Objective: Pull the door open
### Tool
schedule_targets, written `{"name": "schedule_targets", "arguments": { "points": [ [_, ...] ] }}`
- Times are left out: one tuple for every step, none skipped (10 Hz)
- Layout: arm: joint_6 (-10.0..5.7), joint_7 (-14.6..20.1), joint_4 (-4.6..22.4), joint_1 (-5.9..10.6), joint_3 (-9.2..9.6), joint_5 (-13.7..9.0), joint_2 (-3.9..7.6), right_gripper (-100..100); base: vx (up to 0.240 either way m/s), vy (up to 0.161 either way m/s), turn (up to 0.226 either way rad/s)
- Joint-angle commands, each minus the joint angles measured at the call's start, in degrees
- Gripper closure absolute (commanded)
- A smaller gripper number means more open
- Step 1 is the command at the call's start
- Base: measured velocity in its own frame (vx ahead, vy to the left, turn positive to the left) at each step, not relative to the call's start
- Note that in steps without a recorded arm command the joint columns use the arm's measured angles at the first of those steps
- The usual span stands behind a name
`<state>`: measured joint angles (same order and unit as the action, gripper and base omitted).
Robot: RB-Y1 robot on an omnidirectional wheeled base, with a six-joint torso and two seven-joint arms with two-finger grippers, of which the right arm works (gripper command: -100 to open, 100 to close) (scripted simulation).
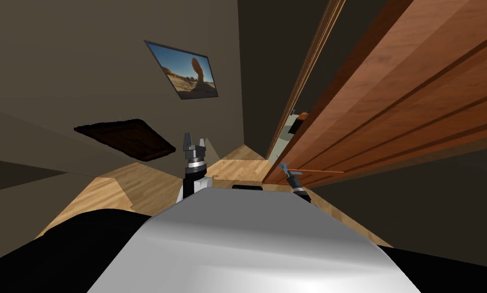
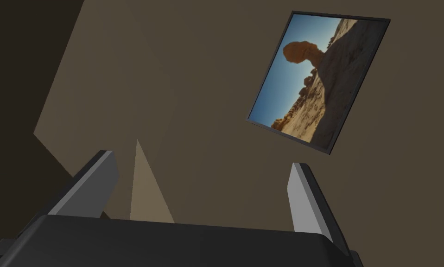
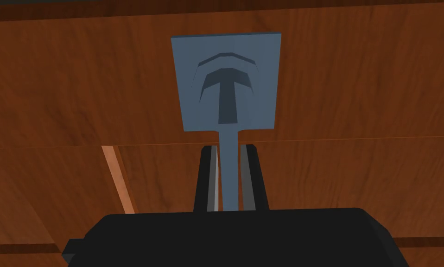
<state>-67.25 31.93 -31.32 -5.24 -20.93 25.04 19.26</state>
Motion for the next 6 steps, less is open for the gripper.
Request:
{"name": "schedule_targets", "arguments": {
  "points": [
    [-1.32,1.06,-0.61,-1.50,-0.55,0.69,0.66,100,-0.211,-0.045,0.152],
    [-0.86,0.63,-0.22,-0.79,-0.24,0.46,0.39,100,-0.096,-0.017,0.026],
    [-2.24,0.98,0.35,-1.49,-0.73,1.13,0.62,100,-0.152,-0.045,0.138],
    [-3.06,1.13,0.67,-1.81,-1.08,1.48,0.80,100,-0.207,-0.065,0.228],
    [-3.51,1.22,0.85,-2.00,-1.27,1.68,0.90,100,-0.151,-0.078,0.117],
    [-4.48,1.40,1.24,-2.38,-1.69,2.10,1.11,100,-0.160,-0.073,0.162]
  ]
}}
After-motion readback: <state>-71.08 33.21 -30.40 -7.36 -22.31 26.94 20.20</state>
